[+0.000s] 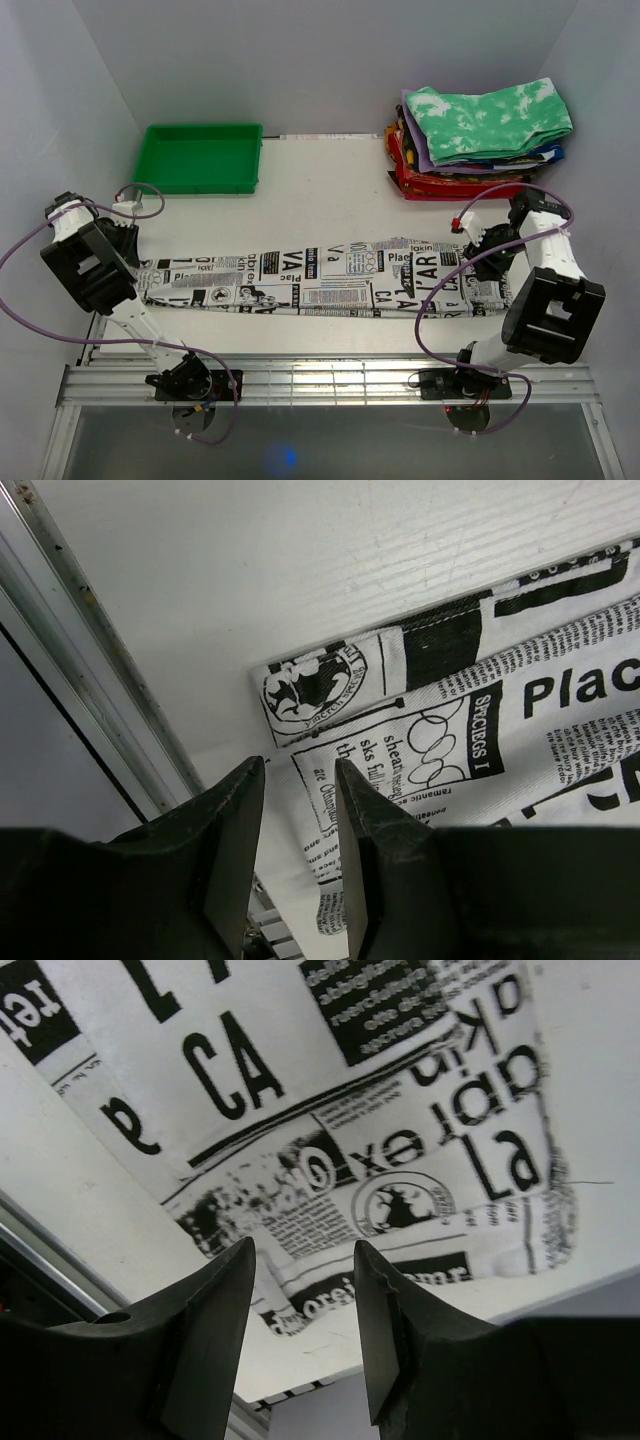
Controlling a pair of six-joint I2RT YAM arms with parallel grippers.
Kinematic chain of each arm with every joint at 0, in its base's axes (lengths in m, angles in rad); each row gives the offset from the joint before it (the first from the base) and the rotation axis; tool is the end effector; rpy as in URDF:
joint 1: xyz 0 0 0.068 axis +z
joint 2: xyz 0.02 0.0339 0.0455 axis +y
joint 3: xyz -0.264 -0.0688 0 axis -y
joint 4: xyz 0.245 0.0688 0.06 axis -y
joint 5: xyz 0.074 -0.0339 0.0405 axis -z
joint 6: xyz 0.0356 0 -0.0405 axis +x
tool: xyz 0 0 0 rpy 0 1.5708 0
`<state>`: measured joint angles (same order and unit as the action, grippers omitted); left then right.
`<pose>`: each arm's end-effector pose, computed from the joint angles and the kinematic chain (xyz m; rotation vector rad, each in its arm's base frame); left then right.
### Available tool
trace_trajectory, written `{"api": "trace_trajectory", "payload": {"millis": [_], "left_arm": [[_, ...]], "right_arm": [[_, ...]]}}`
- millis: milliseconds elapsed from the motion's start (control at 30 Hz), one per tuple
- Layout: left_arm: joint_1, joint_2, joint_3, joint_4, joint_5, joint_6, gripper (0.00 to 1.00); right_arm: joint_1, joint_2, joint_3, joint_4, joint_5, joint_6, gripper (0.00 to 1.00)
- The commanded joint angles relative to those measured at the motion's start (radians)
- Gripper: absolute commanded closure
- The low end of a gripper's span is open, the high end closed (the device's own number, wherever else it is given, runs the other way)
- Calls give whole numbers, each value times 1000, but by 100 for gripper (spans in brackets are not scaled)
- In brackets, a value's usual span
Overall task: Fold and stack the trousers
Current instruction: Fold the trousers
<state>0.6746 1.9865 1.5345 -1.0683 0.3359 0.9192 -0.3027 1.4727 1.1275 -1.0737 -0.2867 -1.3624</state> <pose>0.3030 0.2273 0.1945 0.3601 2.8297 -0.2865 0.2525 -0.0683 0.2429 -1.4550 2.4228 0.1155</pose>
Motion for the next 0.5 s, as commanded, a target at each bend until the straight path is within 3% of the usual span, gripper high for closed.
{"api": "trace_trajectory", "payload": {"millis": [0,233,467], "left_arm": [[2,-28,15,-7,-15,33,56],[-4,-48,1,-32,40,170,58],[-21,-40,-36,-44,3,308,62]], "right_arm": [[28,-15,-49,18,34,80,50],[53,27,-64,24,54,141,53],[62,43,-60,29,53,157,54]]}}
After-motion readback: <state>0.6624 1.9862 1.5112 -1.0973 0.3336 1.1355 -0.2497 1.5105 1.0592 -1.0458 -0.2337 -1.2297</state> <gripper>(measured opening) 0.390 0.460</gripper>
